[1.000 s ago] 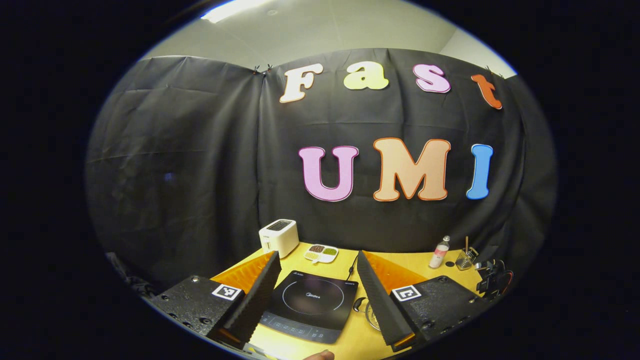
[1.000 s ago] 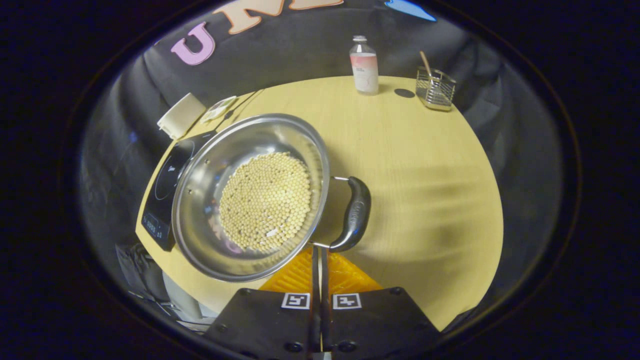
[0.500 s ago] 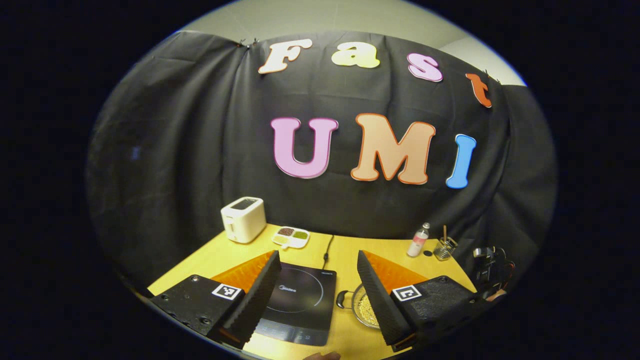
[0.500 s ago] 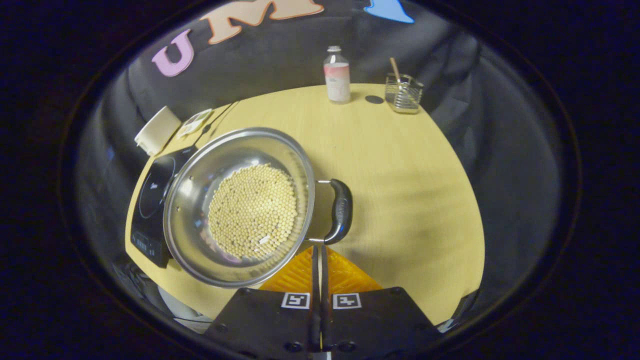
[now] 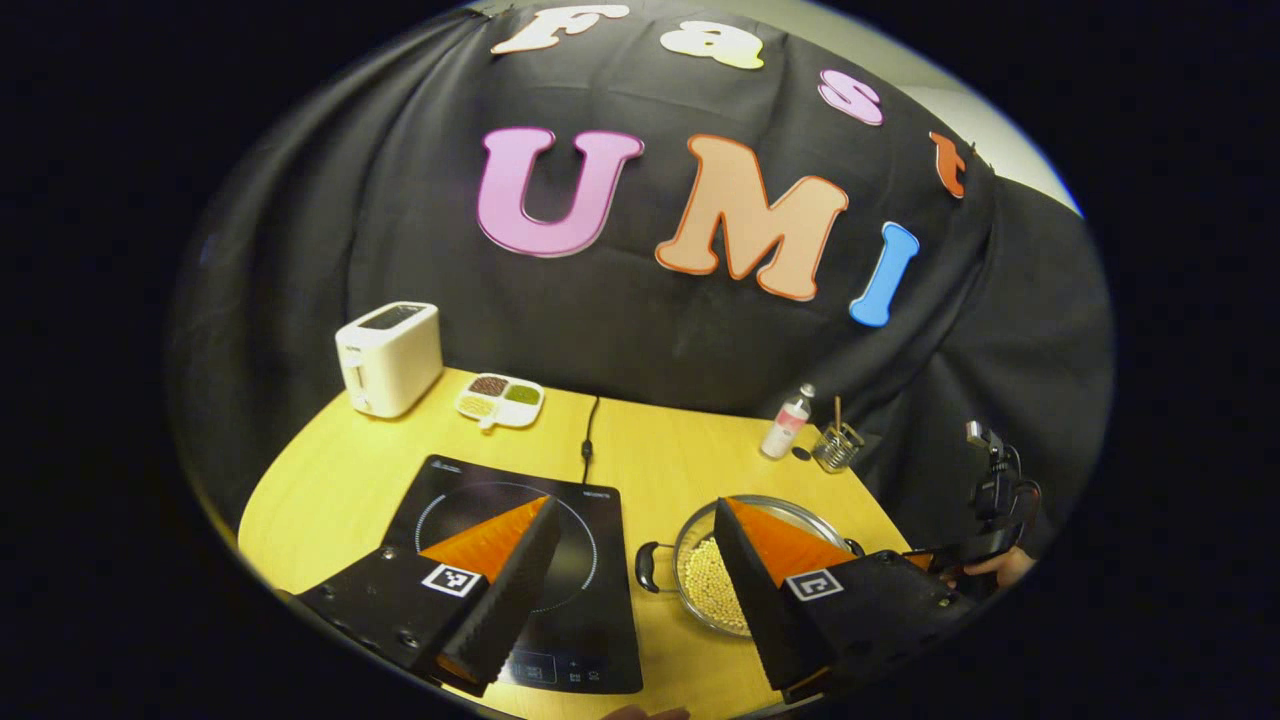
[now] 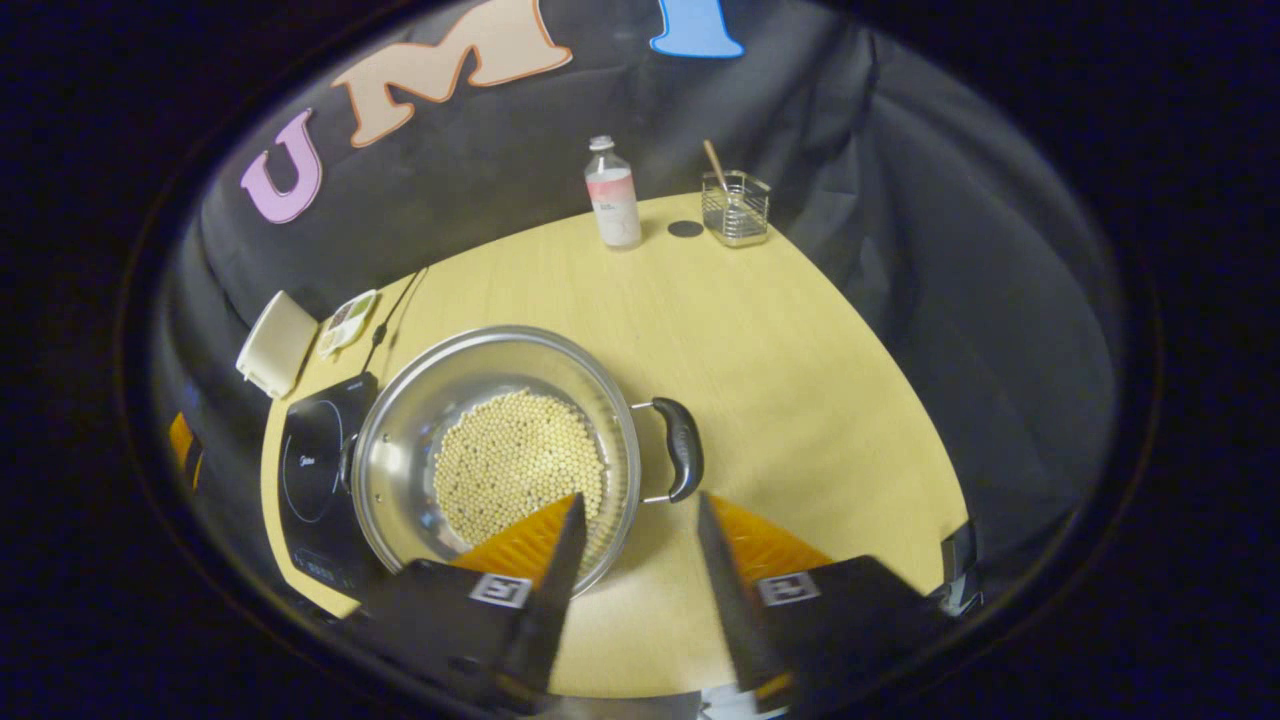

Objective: First push the handle of the pot to place it horizontally, then grasp the pot with both hands and set it on the induction cooktop.

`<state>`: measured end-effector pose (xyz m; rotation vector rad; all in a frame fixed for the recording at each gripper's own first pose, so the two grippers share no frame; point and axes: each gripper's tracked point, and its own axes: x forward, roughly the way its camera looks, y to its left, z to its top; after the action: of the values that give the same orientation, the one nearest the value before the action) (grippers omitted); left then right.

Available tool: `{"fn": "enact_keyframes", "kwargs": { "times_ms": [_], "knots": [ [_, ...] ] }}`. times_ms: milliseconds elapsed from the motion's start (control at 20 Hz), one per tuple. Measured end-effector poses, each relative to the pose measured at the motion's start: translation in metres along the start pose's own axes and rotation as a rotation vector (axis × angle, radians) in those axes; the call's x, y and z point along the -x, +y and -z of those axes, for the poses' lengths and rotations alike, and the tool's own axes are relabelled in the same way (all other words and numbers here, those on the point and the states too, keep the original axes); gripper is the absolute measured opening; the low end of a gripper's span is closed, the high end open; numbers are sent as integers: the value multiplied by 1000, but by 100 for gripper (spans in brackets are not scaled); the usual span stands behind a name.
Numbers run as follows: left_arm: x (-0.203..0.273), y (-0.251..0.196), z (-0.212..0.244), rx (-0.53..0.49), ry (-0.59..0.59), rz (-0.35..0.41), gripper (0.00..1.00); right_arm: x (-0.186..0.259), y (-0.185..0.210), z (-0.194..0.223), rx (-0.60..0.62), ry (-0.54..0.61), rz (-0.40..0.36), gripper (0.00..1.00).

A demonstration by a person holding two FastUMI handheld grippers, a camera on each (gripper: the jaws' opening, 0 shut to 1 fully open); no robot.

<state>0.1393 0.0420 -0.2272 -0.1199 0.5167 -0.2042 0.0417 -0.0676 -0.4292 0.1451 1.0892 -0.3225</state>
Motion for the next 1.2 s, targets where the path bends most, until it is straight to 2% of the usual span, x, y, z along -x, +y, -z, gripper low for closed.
{"fn": "enact_keyframes", "kwargs": {
  "times_ms": [50, 250, 300, 350, 400, 500, 550, 600, 650, 700, 850, 900, 950, 1000, 1100, 1150, 1200],
  "knots": [
    [-5, -1, 2, -7, 14, 15, 95, 0, -1, -2, 17, -10, 12, 74],
    [-32, -9, 40, 5, 129, 42, 95, -10, -7, -2, 75, 8, 40, 77],
    [-36, -10, 51, 2, 159, 43, 95, -14, -6, -4, 69, 14, 35, 82],
    [-43, -11, 58, -6, 179, 44, 100, -19, -5, -8, 63, 11, 24, 77],
    [-50, -12, 64, -13, 192, 46, 95, -25, -6, -8, 67, 15, 21, 82],
    [-58, -13, 86, -16, 248, 38, 95, -36, -8, -10, 83, 26, 17, 77],
    [-63, -14, 91, -13, 259, 31, 95, -41, -10, -11, 86, 30, 14, 77],
    [-70, -14, 95, -10, 271, 21, 95, -47, -12, -10, 88, 44, 11, 81],
    [-75, -14, 103, -9, 295, 6, 95, -52, -14, -9, 91, 58, 12, 77],
    [-81, -14, 108, -9, 314, -6, 95, -58, -14, -7, 98, 68, 12, 81],
    [-102, -20, 127, -21, 377, -12, 95, -71, -8, -5, 116, 84, -8, 77],
    [-108, -20, 132, -30, 395, -17, 95, -75, -8, -4, 127, 90, -8, 77],
    [-112, -20, 139, -38, 422, -27, 94, -78, -7, -2, 136, 99, -16, 81],
    [-115, -20, 142, -39, 431, -33, 94, -81, -6, 0, 142, 107, -23, 77],
    [-122, -20, 148, -40, 447, -50, 94, -87, -11, -2, 154, 107, -18, 77],
    [-123, -21, 150, -45, 456, -59, 95, -90, -16, -4, 152, 107, -19, 81],
    [-125, -21, 152, -46, 461, -65, 95, -92, -18, -4, 138, 113, -31, 77]
  ]
}}
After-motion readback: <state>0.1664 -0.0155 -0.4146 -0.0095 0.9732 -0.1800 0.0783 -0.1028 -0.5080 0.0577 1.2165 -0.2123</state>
